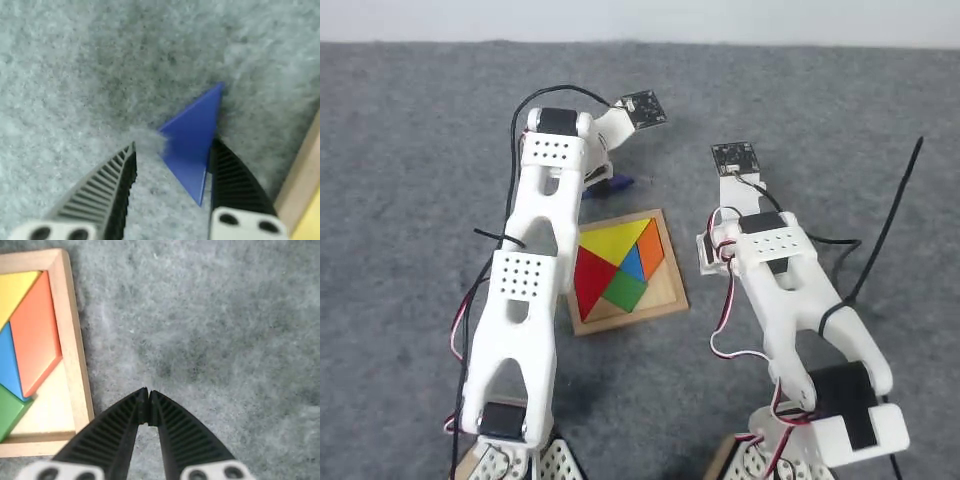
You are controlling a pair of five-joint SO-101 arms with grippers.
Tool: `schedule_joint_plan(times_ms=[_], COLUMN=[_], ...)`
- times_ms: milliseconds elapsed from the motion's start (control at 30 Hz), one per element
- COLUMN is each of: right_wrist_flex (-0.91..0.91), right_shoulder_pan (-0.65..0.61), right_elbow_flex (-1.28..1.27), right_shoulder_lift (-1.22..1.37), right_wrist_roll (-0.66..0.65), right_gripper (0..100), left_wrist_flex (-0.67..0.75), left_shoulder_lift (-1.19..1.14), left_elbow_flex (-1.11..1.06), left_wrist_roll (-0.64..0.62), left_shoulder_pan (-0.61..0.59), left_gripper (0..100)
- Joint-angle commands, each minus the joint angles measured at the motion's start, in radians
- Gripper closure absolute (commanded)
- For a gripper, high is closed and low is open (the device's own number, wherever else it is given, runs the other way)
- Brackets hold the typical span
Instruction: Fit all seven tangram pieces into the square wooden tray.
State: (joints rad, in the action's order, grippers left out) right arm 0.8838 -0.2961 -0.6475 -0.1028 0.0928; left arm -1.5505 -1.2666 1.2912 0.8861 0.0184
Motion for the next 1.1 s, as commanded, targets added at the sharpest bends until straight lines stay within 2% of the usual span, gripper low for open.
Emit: schedule_joint_plan(times_ms=[0, 167, 367, 433, 500, 567, 633, 700, 767, 800, 933, 1067], right_wrist_flex=[0.012, 0.005, -0.010, -0.010, -0.010, -0.010, -0.010, -0.010, -0.010, -0.010, -0.010, -0.010], right_shoulder_pan=[-0.010, -0.010, -0.013, -0.013, -0.013, -0.013, -0.013, -0.012, -0.012, -0.012, -0.012, -0.012], right_elbow_flex=[0.034, 0.023, 0.011, 0.011, 0.011, 0.009, 0.008, 0.008, 0.008, 0.008, 0.008, 0.008], right_shoulder_lift=[-0.005, -0.005, -0.005, -0.005, -0.007, -0.007, -0.007, -0.007, -0.007, -0.007, -0.007, -0.007], right_wrist_roll=[-0.015, -0.017, -0.018, -0.017, -0.015, -0.015, -0.015, -0.015, -0.015, -0.015, -0.015, -0.015], right_gripper=[98.9, 98.9, 98.9, 98.9, 98.9, 98.9, 98.9, 98.9, 98.9, 98.9, 98.9, 98.9], left_wrist_flex=[-0.063, -0.203, -0.176, -0.100, 0.035, 0.193, 0.316, 0.344, 0.310, 0.290, 0.175, -0.051], left_shoulder_lift=[0.048, 0.074, 0.114, 0.087, 0.044, -0.025, -0.104, -0.183, -0.227, -0.230, -0.213, -0.178], left_elbow_flex=[-0.005, 0.064, 0.223, 0.242, 0.240, 0.234, 0.208, 0.176, 0.166, 0.173, 0.208, 0.251], left_wrist_roll=[0.060, 0.098, -0.137, -0.296, -0.468, -0.569, -0.574, -0.494, -0.411, -0.397, -0.460, -0.471], left_shoulder_pan=[-0.002, 0.002, 0.023, 0.055, 0.077, 0.084, 0.094, 0.115, 0.123, 0.118, 0.069, 0.043], left_gripper=[77, 78, 78, 78, 78, 79, 85, 92, 99, 99, 99, 99])
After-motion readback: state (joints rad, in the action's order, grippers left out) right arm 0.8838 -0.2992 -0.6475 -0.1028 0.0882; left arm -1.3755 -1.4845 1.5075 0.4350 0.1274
